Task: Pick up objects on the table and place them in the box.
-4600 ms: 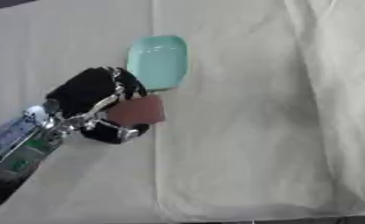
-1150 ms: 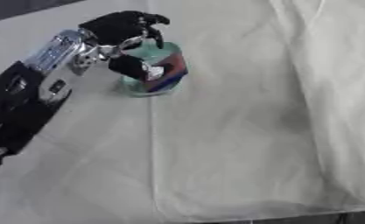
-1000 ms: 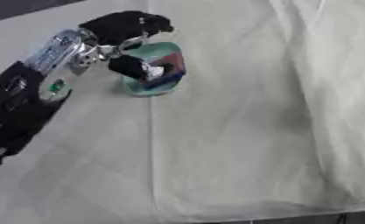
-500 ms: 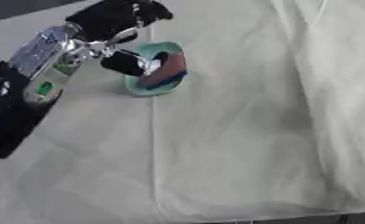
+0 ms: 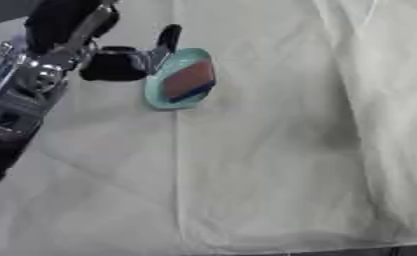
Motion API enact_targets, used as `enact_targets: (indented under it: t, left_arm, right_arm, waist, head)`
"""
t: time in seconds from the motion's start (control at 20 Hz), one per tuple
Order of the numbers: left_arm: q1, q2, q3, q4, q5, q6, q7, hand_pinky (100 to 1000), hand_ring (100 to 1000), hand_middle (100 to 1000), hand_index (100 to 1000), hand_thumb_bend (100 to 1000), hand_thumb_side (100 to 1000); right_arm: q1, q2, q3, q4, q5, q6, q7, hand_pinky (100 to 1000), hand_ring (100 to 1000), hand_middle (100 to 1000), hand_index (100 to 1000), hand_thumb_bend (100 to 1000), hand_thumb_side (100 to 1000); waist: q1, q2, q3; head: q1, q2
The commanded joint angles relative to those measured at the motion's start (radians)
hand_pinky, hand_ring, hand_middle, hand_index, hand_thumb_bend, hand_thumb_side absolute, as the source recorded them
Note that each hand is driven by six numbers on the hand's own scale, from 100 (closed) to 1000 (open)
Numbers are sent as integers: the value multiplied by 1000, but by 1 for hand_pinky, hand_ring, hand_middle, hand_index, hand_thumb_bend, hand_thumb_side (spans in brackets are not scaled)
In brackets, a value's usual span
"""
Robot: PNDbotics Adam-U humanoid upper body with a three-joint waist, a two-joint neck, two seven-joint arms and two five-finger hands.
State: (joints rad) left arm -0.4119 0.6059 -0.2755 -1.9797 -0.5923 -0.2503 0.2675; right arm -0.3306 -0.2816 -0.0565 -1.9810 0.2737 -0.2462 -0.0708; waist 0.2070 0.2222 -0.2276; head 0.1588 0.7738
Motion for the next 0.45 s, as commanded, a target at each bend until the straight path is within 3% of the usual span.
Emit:
enact_targets:
  t: [0.05,0.35,0.45]
  left_arm:
    - [31,-3,3,-20,134,-103,71,625,770,782,878,100,753]
    - [111,-111,-23,-20,286,-212,99,591,755,768,864,100,827]
    - [143,-144,-52,-20,343,-231,99,634,810,774,845,100,891]
  right_arm:
    - [-3,-11,-5,-19,1,-1,-3,368,577,778,792,100,502]
    - [-9,-10,0,-19,-2,-2,-5,367,582,786,792,100,501]
    - [-10,-10,2,-19,-5,-2,-6,369,598,810,793,100,500]
  waist:
    - [-8,-13,7]
    - [-14,-7,24]
    - [-16,-2,28]
  head:
    - [-6,-4]
    - [-7,-4]
    - [2,-4]
